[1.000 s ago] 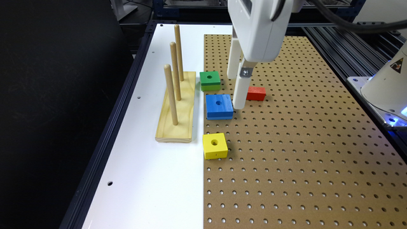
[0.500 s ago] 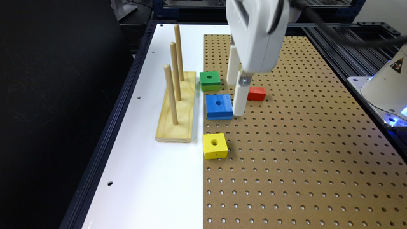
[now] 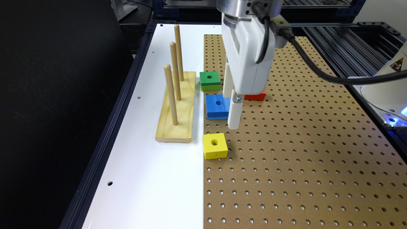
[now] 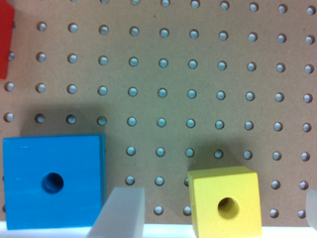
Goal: Pick up yellow block.
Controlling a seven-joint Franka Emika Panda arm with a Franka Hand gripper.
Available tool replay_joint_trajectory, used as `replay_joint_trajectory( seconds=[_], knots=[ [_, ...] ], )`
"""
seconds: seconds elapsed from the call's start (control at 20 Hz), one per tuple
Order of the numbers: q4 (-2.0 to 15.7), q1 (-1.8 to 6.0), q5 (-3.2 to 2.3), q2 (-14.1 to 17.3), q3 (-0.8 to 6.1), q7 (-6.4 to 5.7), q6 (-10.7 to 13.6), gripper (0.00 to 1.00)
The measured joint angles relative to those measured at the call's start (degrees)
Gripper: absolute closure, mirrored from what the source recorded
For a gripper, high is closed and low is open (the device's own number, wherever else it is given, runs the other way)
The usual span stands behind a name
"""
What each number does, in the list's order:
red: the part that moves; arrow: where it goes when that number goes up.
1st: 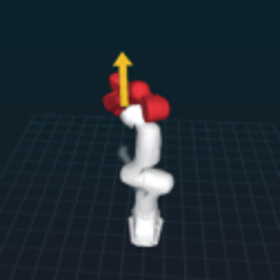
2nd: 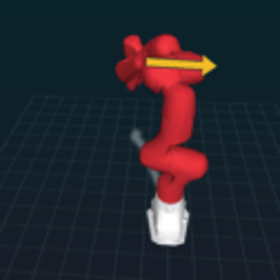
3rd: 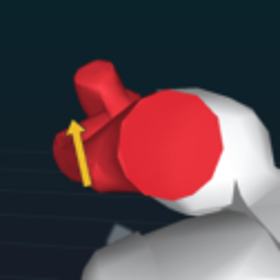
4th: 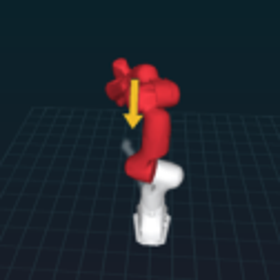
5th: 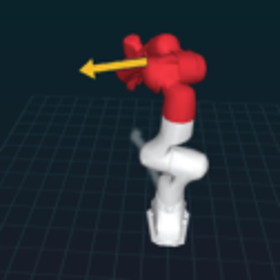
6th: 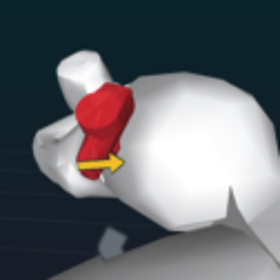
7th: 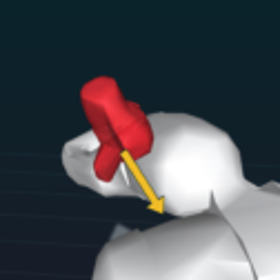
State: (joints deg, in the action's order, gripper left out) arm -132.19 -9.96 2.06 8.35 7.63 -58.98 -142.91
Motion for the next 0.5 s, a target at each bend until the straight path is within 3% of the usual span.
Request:
replay_joint_trajectory(
  seconds=[0.5],
  knots=[
    [0.57, -0.02, 0.00, 3.8, 0.51, -0.62, -3.0, 0.00]
  ],
)
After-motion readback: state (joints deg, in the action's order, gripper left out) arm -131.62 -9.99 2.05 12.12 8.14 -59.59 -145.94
